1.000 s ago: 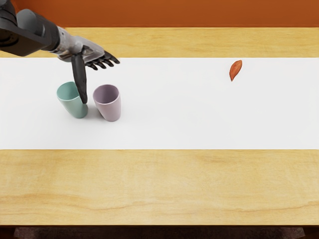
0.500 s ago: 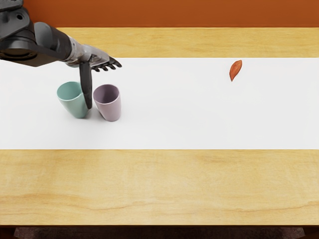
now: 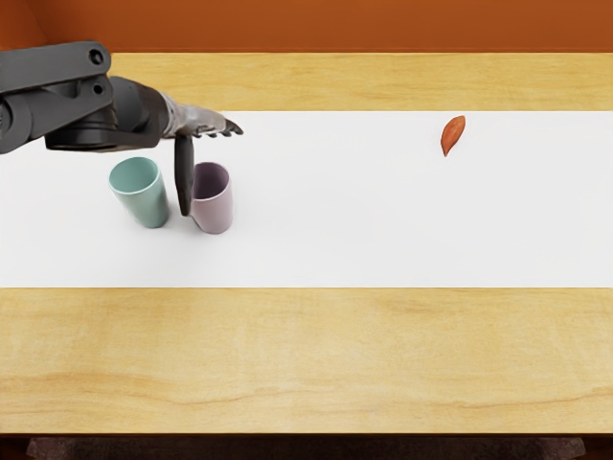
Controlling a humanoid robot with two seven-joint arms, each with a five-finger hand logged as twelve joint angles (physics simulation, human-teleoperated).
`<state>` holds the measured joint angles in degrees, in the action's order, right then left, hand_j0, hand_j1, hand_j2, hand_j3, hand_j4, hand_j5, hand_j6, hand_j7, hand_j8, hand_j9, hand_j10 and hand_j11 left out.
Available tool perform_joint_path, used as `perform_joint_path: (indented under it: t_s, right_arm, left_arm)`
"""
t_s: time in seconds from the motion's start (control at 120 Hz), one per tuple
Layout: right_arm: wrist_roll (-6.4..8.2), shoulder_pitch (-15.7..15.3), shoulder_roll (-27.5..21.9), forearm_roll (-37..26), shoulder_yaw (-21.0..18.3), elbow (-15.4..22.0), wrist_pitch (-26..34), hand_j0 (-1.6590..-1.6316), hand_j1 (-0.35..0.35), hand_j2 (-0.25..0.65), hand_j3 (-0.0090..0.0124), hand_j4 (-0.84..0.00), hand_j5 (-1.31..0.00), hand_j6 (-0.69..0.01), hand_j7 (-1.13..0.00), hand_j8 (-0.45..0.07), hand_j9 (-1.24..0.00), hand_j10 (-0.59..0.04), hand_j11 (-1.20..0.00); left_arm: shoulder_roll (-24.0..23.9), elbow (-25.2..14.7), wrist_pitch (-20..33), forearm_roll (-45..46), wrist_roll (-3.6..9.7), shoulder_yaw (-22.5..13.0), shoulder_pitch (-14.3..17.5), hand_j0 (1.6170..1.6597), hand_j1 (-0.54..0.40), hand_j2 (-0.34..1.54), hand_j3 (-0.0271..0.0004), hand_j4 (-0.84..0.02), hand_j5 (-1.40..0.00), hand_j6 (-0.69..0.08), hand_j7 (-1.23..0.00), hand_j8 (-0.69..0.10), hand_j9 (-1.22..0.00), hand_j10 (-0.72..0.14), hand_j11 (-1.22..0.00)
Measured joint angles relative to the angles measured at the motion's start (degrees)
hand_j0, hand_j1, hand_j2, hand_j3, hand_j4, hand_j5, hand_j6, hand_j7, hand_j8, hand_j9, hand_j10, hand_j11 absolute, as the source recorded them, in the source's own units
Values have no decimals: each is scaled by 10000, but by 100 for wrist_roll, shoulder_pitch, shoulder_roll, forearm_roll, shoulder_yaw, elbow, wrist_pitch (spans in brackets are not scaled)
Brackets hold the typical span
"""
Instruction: Pick up cup and place in cup with left hand
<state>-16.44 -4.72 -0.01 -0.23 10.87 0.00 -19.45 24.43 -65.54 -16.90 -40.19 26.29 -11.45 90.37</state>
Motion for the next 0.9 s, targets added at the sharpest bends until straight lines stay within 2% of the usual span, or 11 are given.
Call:
perform_joint_path:
  t_s: [0.125, 0.292, 0.658, 0.9]
  right_arm:
    - [0, -1, 0, 1, 0, 0, 1, -16581, -3479, -12, 0, 2, 7, 66, 0, 51, 5, 36, 4]
    - [0, 0, 0, 2, 0, 0, 1, -16581, -3479, -12, 0, 2, 7, 66, 0, 51, 5, 36, 4]
    - [0, -1, 0, 2, 0, 0, 0, -16581, -3479, -12, 0, 2, 8, 66, 0, 51, 5, 36, 4]
    - [0, 0, 0, 0, 0, 0, 1, -16581, -3479, -12, 0, 2, 8, 67, 0, 52, 5, 37, 4]
  left_arm:
    - [-93, 4, 62, 2, -4, -69, -28, 16581, 3237, 49, 0, -238, -284, -246, -283, -243, -282, -234, -281]
    - [-103, 3, 175, 6, -99, -231, -40, 16581, 3203, 56, 0, -266, -321, -274, -320, -271, -319, -262, -318]
    - [-195, 8, 335, 5, -298, -349, -169, 16581, 2878, 111, 0, -536, -673, -544, -672, -541, -671, -532, -670]
    - [-184, 16, 381, -4, -329, -420, -195, 16581, 2712, 139, 0, -674, -853, -682, -852, -680, -851, -671, -850]
